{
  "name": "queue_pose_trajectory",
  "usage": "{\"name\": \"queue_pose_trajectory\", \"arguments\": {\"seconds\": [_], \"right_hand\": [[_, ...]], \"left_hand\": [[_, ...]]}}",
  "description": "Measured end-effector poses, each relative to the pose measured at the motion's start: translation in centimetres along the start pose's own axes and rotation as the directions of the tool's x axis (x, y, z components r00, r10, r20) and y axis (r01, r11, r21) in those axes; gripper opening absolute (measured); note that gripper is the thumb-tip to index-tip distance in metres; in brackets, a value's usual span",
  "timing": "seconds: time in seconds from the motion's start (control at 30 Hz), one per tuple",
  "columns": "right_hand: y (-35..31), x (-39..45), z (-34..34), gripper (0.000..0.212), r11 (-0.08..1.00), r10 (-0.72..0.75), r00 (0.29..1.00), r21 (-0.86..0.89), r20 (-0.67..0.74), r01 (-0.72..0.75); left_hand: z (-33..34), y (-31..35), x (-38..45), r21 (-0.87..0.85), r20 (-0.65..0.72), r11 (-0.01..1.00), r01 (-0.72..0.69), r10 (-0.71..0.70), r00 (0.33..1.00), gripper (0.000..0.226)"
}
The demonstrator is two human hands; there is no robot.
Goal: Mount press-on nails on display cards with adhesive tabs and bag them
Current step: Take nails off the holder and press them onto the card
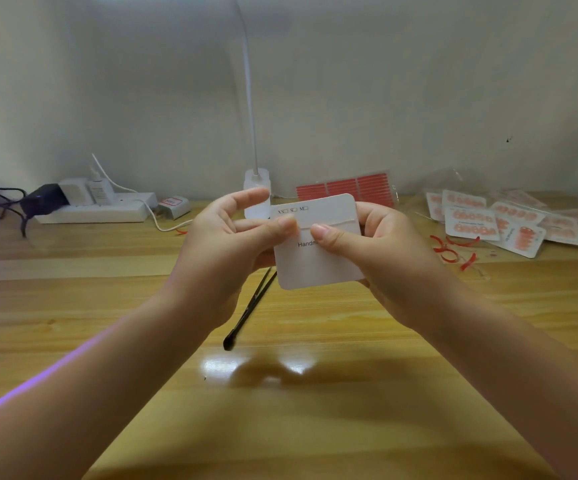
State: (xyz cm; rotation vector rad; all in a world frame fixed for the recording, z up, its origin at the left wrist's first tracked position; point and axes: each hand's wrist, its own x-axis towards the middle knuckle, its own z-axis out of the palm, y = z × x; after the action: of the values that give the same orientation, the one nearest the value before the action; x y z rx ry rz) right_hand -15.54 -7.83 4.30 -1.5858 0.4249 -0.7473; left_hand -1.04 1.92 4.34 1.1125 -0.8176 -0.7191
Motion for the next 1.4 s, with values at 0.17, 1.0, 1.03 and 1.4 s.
{"name": "queue_pose_trajectory", "arguments": {"seconds": [0.17, 1.0, 1.03, 1.4], "right_hand": [[0.1, 0.1, -0.1, 0.018, 1.0, 0.0, 1.0, 0.015, -0.007, 0.0], [5.4, 1.3, -2.8, 0.022, 0.57, -0.251, 0.952, -0.822, -0.176, -0.002], [5.7, 1.3, -2.8, 0.019, 0.55, -0.243, 0.956, -0.835, -0.163, -0.003], [7.5, 1.3, -2.4, 0.012, 0.474, -0.19, 0.978, -0.88, -0.088, 0.013]], "left_hand": [[0.0, -0.1, 0.2, -0.037, -0.001, 0.998, 0.041, -0.041, 0.999, 0.059], [-1.2, -4.5, 0.4, 0.929, 0.0, 0.37, -0.02, 0.054, 0.999, 0.063], [-1.2, -4.6, 0.3, 0.959, 0.009, 0.283, -0.028, 0.069, 0.998, 0.066], [-1.2, -7.0, 0.0, 0.957, 0.162, 0.197, -0.213, 0.248, 0.955, 0.057]]}}
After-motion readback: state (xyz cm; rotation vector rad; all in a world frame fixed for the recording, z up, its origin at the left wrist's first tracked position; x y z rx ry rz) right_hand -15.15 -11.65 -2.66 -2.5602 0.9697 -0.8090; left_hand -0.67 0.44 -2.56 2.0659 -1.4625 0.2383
